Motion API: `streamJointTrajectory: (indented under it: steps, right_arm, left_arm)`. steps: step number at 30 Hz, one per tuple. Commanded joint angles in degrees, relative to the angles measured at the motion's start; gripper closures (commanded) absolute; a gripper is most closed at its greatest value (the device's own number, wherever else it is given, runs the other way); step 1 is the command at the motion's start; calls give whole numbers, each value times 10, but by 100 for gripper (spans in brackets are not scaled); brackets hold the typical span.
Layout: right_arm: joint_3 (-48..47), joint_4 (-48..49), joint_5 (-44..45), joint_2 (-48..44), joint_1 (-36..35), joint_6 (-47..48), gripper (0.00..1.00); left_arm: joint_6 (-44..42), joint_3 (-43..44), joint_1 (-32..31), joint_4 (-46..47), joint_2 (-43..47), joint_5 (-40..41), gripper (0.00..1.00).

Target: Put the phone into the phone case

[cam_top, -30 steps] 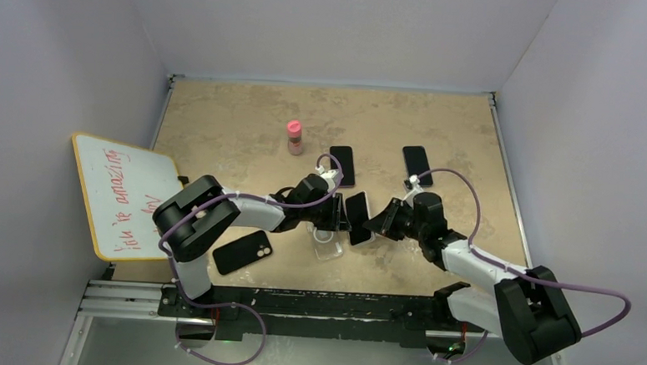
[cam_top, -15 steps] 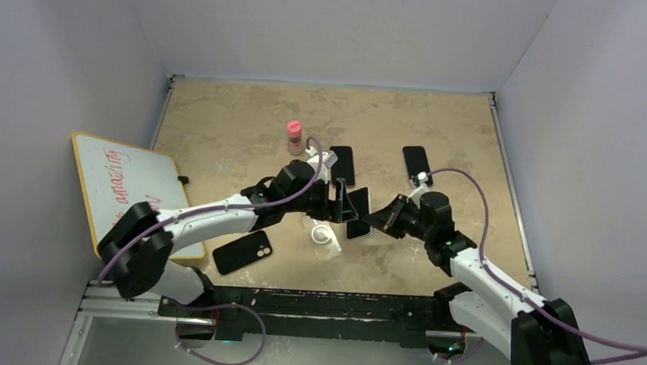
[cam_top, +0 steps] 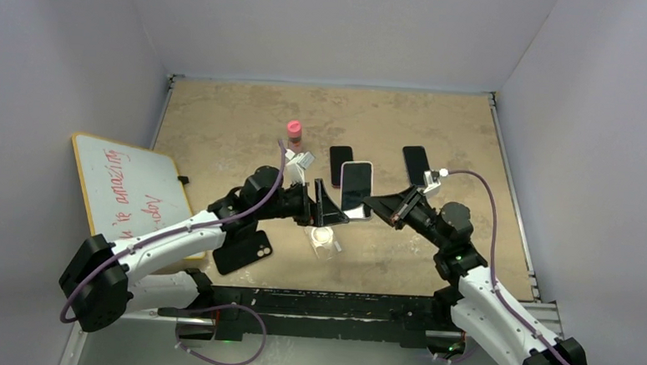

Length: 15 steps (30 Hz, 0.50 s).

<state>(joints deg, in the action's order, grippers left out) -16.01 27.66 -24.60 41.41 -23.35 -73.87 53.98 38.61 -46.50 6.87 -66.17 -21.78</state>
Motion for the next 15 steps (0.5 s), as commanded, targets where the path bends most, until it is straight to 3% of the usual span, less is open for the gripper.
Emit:
streamJointTrajectory:
  steps: [1, 9, 15]
  right_arm:
    - [8, 157, -21, -23, -2, -91, 100]
    - [20, 190, -28, -27, -1, -127, 100]
    - [26, 187, -37, -27, -2, -125, 100]
  left_arm:
    - [40, -16, 3, 70, 26, -23, 20]
    - [120, -63, 3, 251, 1, -64, 28]
    - [134, -74, 3, 305, -14, -69, 41]
